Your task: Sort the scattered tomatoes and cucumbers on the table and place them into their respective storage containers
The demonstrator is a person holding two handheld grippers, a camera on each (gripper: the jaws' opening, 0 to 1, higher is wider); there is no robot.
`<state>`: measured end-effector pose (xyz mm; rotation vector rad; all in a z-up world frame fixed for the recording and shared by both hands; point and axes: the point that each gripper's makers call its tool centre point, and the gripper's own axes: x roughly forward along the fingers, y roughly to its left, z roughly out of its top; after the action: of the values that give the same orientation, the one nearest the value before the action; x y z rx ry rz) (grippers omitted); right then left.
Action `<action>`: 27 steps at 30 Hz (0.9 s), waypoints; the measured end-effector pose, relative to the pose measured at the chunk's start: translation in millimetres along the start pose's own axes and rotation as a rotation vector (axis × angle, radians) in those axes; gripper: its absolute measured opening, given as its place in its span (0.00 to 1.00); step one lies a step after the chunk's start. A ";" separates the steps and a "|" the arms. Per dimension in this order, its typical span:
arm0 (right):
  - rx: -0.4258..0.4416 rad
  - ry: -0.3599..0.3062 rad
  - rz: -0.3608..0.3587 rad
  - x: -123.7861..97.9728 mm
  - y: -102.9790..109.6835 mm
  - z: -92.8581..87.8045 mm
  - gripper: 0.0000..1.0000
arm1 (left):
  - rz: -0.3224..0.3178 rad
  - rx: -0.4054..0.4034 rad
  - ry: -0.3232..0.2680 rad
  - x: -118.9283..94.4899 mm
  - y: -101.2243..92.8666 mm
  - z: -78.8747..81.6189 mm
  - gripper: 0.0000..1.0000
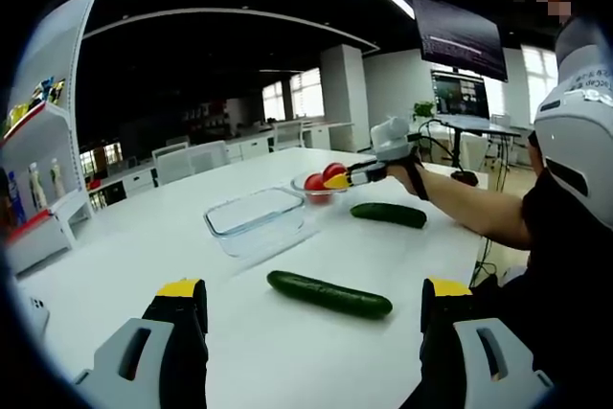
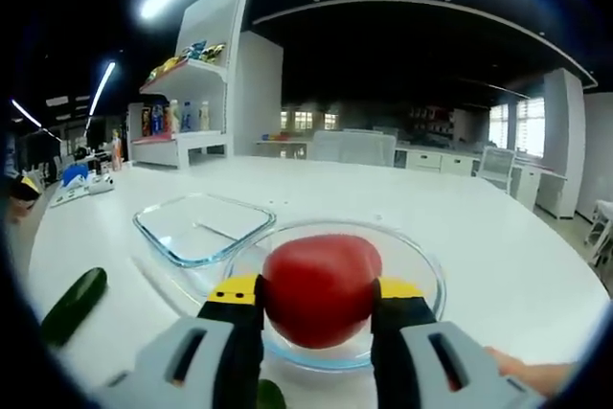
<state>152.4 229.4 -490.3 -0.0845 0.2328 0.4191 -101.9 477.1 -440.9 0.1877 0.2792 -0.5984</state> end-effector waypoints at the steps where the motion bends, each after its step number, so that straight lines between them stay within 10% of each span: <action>1: 0.004 0.000 0.002 -0.2 0.2 -0.2 0.40 | -0.001 -0.001 -0.001 0.0 -0.3 0.3 0.92; 27: 0.018 -0.069 0.024 -5.2 1.5 12.7 0.35 | 0.002 0.007 0.000 -1.3 -1.1 3.5 0.92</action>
<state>149.7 230.4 -476.8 -0.0494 0.1701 0.4430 -102.8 476.0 -437.3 0.1948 0.2766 -0.5979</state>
